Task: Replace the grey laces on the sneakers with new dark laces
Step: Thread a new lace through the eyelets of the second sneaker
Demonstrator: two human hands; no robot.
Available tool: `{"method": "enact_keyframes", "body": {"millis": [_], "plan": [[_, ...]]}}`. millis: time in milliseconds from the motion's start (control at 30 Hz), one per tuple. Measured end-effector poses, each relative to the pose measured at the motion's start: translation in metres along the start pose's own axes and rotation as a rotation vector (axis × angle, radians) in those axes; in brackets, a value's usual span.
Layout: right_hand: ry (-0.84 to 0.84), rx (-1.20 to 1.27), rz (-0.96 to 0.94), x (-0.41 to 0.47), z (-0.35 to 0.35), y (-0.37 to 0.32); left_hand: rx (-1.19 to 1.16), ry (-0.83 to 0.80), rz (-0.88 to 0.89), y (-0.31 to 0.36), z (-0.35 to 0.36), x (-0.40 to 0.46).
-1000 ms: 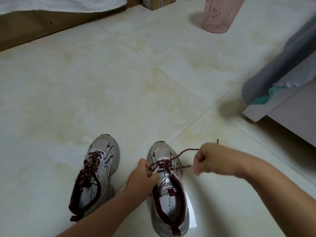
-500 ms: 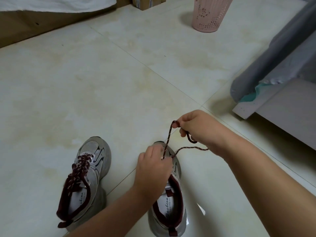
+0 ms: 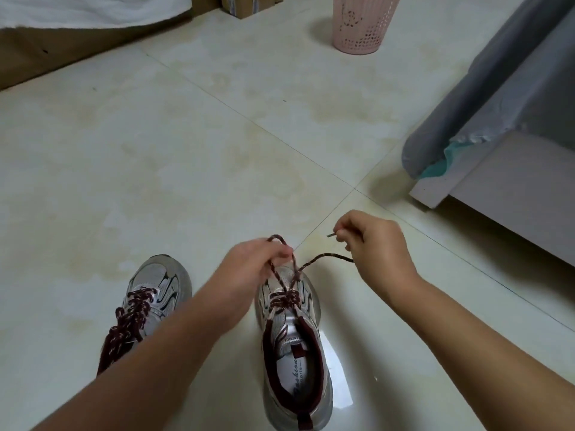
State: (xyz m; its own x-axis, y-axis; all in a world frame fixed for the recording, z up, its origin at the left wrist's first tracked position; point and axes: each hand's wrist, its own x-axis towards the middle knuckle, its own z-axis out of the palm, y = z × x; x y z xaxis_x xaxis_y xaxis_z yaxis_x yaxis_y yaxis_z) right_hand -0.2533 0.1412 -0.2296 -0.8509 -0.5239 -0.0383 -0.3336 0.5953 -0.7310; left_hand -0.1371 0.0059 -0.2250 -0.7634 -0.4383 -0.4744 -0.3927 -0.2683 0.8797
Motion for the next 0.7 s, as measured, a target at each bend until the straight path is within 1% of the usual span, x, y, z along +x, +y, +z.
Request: {"method": "enact_keyframes", "body": {"millis": [33, 67, 100, 167, 200, 267, 300, 367, 400, 467, 500, 533, 567, 600, 633, 667, 700], "plan": [[-0.042, -0.071, -0.029, -0.006, 0.003, 0.005, -0.153, 0.005, 0.006, 0.011, -0.007, -0.005], [-0.098, -0.136, -0.056, -0.012, 0.007, 0.01, -0.245, 0.025, 0.025, 0.021, -0.016, -0.01], [-0.173, -0.198, -0.074, -0.018, 0.013, 0.014, -0.285, 0.063, 0.034, 0.027, -0.024, -0.013], [-0.329, -0.306, -0.09, -0.03, 0.027, 0.02, -0.241, 0.184, 0.05, 0.029, -0.04, -0.017], [-0.387, -0.343, -0.089, -0.035, 0.033, 0.022, -0.163, 0.261, 0.053, 0.026, -0.048, -0.018], [-0.442, -0.378, -0.064, -0.044, 0.044, 0.024, 0.031, 0.377, 0.021, 0.014, -0.065, -0.017], [-0.446, -0.374, -0.04, -0.047, 0.048, 0.024, 0.095, 0.395, -0.019, 0.004, -0.072, -0.014], [-0.441, -0.341, -0.002, -0.05, 0.052, 0.025, 0.22, 0.392, -0.154, -0.021, -0.085, -0.007], [-0.437, -0.325, -0.001, -0.05, 0.053, 0.024, 0.337, 0.427, -0.205, -0.033, -0.088, -0.004], [-0.432, -0.3, -0.009, -0.05, 0.054, 0.025, 0.715, 0.572, -0.208, -0.054, -0.087, 0.0], [-0.427, -0.289, -0.014, -0.05, 0.054, 0.026, 0.886, 0.606, -0.143, -0.062, -0.08, -0.001], [-0.421, -0.28, -0.018, -0.051, 0.055, 0.027, 0.976, 0.611, -0.016, -0.065, -0.068, -0.005], [-0.416, -0.271, -0.019, -0.052, 0.056, 0.028, 1.011, 0.582, 0.151, -0.068, -0.054, -0.01], [-0.409, -0.256, -0.023, -0.053, 0.056, 0.03, 1.037, 0.519, 0.294, -0.07, -0.039, -0.014], [-0.404, -0.24, -0.026, -0.055, 0.057, 0.031, 1.068, 0.457, 0.397, -0.071, -0.025, -0.018], [-0.398, -0.227, -0.033, -0.056, 0.057, 0.032, 1.078, 0.412, 0.426, -0.072, -0.011, -0.02], [-0.392, -0.222, -0.043, -0.057, 0.057, 0.032, 1.076, 0.382, 0.415, -0.075, 0.0, -0.021]]}}
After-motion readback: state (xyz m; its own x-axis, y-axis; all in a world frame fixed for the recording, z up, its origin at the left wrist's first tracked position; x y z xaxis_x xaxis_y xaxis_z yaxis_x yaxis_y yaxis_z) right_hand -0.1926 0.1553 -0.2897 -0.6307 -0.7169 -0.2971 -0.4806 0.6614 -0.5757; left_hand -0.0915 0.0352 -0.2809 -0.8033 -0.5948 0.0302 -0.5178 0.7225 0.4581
